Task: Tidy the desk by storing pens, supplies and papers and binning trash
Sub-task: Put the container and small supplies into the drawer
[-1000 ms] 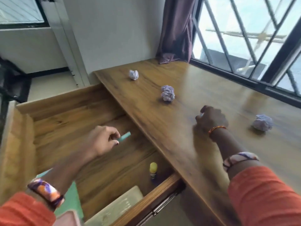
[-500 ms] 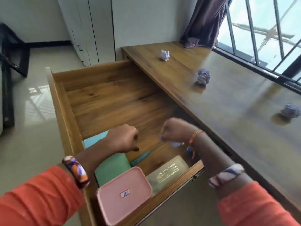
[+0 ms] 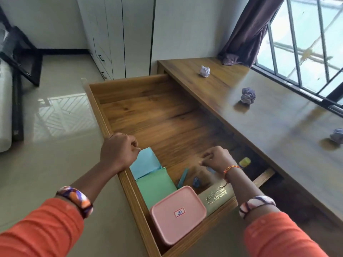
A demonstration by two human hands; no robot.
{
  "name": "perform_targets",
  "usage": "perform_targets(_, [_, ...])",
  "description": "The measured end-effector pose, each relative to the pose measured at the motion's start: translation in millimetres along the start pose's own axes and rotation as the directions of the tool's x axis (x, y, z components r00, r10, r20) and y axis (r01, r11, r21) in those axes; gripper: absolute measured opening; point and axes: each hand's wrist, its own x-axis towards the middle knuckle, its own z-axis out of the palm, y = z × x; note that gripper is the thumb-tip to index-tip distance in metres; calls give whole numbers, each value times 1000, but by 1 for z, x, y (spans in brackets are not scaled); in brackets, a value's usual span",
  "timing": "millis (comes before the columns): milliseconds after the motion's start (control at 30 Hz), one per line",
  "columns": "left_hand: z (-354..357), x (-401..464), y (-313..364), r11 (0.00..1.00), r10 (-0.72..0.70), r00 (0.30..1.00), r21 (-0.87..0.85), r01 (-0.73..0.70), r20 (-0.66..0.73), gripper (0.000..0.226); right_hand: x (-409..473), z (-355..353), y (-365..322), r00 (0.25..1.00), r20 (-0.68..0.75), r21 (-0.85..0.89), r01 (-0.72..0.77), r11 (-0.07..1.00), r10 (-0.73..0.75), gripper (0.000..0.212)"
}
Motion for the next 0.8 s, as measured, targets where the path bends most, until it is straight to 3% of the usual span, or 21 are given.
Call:
perform_targets(167, [-2,-1,0,996,-13,998,-86,7,-65,12,-6,11,1,998,55,-10,19,1000,-19,18])
perform_targets(300, [-2,-2,-2,993,-8,997,-118,-2,-78,12,-9,14,-1,996,77,-23,52,998,-50,26])
perform_targets(533, [2,-1,-3,998,8,999,-61,-11,-41,13,-25,13,-23,990,-37,-215,128,968,-139,37])
perform_targets(700, [5,-1,-6,997,51,998,64,-53,42,16,-62,10,-76,929,-106,-95,346,933,-355,22])
perform_targets(800, [7,0,-8,991,61,996,114,-68,64,19,-90,24,-109,858,49,-6,511,859,-511,17])
